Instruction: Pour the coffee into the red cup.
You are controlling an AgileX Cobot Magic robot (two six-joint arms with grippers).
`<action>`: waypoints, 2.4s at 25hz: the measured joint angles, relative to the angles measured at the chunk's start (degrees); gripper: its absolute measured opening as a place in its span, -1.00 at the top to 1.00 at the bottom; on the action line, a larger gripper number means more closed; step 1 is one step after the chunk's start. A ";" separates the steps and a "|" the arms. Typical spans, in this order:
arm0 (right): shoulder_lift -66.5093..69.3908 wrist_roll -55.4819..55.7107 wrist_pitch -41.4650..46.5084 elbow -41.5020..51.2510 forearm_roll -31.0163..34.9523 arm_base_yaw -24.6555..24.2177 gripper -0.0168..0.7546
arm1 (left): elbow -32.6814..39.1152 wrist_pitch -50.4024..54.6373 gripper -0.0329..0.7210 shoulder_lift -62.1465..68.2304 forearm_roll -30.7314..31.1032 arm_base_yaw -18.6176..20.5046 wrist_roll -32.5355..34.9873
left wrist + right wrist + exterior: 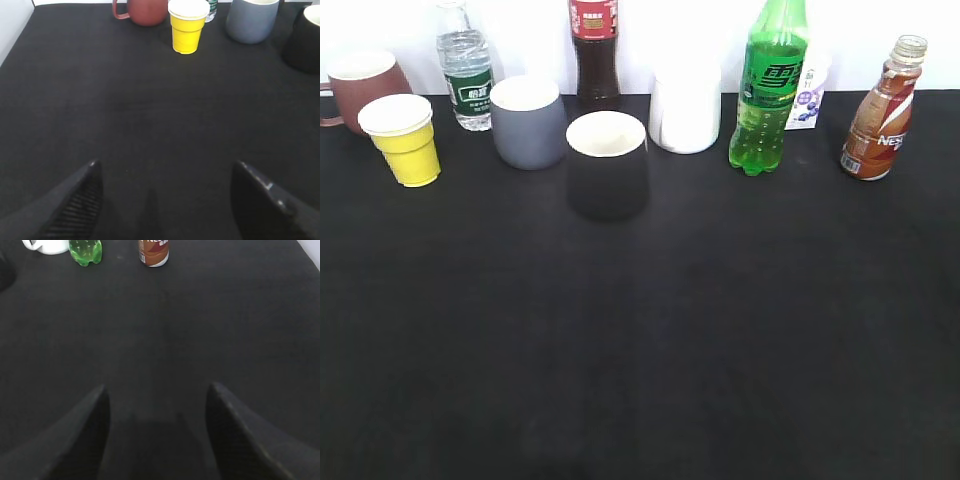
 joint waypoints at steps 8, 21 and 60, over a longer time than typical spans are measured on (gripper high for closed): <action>0.00 0.00 0.00 0.00 0.00 0.00 -0.29 | 0.00 0.00 -0.66 0.00 0.00 0.00 0.00; 0.00 0.00 0.00 0.00 0.00 0.00 -0.29 | -2.63 -47.09 -0.61 12.62 -0.12 0.00 0.00; 0.00 0.00 0.00 0.00 1.86 0.00 -0.29 | -32.74 -108.58 -0.29 124.82 -0.36 9.40 0.00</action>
